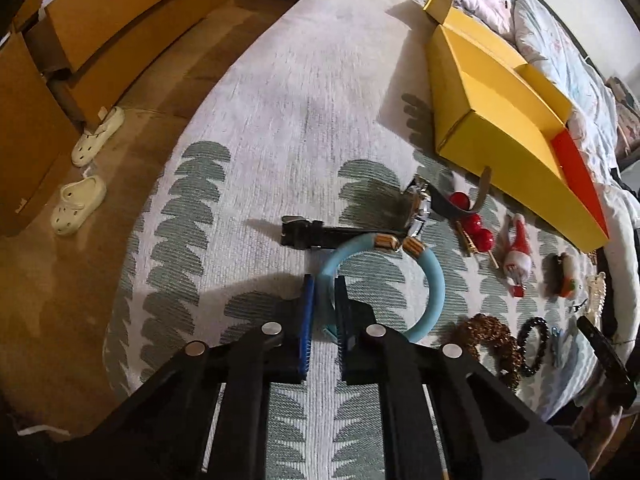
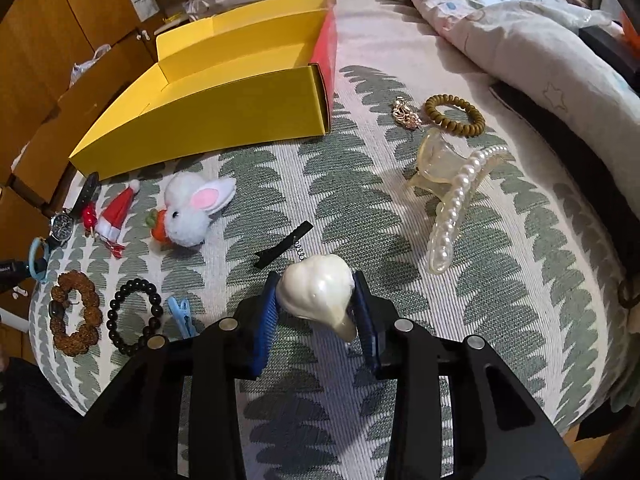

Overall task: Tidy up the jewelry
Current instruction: 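Close the left gripper on the light-blue bangle while the right gripper grasps the white garlic ornament, then carry the bangle and garlic ornament into the yellow box with both tools, then open both grippers to release the bangle and ornament in the box, then move the left tool to the red Santa hat while the right tool approaches the white bunny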

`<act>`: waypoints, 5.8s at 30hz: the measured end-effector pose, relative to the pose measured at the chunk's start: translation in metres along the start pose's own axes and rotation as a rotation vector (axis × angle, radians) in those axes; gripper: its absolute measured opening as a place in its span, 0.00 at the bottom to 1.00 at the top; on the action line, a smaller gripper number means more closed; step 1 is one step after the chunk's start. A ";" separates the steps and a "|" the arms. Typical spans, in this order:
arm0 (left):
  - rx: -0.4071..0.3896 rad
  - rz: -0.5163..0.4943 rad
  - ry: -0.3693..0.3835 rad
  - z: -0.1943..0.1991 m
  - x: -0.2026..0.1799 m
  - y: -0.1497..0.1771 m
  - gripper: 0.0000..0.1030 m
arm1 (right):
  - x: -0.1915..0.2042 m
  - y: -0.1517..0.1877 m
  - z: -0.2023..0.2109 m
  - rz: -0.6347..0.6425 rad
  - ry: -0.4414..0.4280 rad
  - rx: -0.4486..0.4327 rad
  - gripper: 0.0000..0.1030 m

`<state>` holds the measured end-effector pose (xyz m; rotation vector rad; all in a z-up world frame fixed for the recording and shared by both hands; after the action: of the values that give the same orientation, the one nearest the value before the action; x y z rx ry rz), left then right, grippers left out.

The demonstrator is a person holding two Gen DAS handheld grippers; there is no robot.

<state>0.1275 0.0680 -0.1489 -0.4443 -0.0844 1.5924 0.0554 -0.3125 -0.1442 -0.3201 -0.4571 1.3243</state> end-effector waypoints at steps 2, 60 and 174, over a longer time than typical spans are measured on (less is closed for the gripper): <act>-0.002 0.000 0.011 0.002 -0.001 0.000 0.07 | 0.000 0.000 0.001 -0.004 -0.005 -0.005 0.35; -0.112 -0.056 0.116 0.046 -0.035 -0.011 0.11 | 0.022 -0.013 0.055 -0.005 -0.114 -0.164 0.35; -0.058 -0.255 0.081 0.004 -0.090 -0.034 0.78 | 0.095 -0.044 -0.006 0.157 -0.060 0.011 0.85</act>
<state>0.1588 -0.0162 -0.1135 -0.5216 -0.1203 1.3227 0.1127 -0.2299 -0.1150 -0.3123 -0.4823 1.4920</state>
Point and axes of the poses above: each gripper's, at about its wrist camera, not at the fingertips, and z roughly against the way its jaws point, x to its left, y to its underside, the point moved 9 cm from there along -z, roughly the way its jaws point, and after that the axes turned 1 degree about -y, right-handed, at the moved point
